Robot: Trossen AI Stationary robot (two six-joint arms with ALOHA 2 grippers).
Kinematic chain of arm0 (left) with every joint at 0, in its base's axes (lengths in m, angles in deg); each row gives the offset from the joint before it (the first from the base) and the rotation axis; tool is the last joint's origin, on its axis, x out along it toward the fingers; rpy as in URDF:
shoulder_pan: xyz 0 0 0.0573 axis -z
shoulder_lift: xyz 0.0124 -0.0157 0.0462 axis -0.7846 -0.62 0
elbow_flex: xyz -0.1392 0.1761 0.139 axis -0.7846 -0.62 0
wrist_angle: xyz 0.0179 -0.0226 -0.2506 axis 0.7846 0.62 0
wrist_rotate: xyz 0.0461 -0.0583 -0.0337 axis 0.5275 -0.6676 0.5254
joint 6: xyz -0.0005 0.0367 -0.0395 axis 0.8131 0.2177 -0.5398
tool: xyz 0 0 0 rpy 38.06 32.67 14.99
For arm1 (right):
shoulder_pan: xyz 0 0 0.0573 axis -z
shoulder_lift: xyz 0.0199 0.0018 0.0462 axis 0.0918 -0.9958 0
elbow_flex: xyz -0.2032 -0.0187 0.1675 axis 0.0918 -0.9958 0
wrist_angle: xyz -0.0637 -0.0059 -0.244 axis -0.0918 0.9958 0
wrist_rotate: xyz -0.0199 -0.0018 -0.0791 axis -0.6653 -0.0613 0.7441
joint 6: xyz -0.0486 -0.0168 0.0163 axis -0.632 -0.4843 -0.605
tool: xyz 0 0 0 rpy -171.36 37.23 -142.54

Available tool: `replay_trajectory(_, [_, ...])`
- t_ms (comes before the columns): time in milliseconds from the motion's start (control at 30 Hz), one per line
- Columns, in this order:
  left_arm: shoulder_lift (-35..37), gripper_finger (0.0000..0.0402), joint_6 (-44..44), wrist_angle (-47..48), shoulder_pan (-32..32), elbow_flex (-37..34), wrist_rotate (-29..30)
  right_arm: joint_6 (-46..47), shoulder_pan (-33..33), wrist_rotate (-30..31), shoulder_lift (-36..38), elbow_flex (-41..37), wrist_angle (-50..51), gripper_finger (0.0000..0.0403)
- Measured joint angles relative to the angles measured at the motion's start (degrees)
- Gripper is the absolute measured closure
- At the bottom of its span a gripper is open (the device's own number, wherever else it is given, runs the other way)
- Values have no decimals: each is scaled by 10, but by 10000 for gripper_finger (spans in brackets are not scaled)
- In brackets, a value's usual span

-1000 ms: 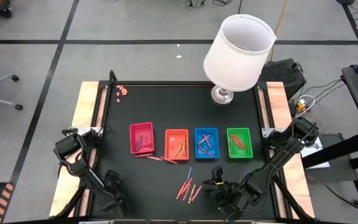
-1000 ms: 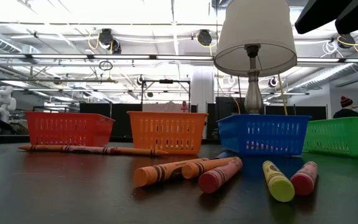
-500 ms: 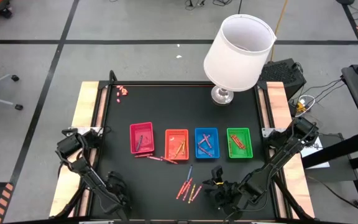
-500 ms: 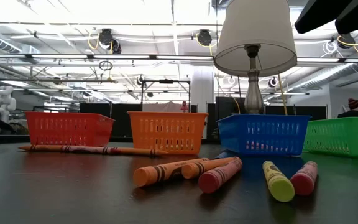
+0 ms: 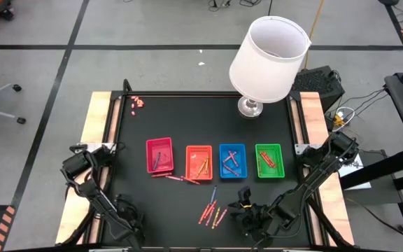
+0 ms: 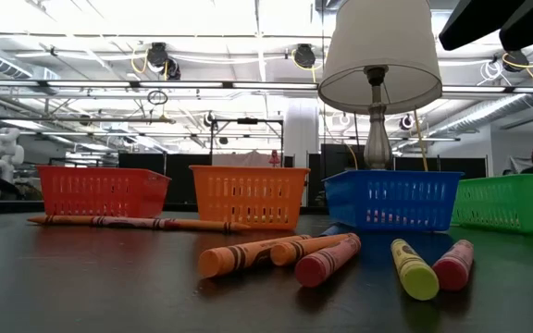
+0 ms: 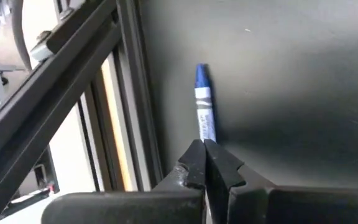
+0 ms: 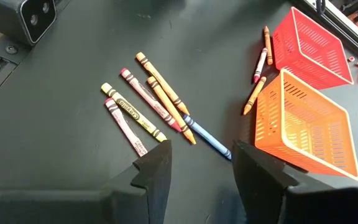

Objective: Sort crayons
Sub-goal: Put the blue crayon into the red bin

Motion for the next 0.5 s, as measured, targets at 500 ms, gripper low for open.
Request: replay_trajectory(500, [0,402,-12,2,1,15,36,0,0,0,0,0,1,252])
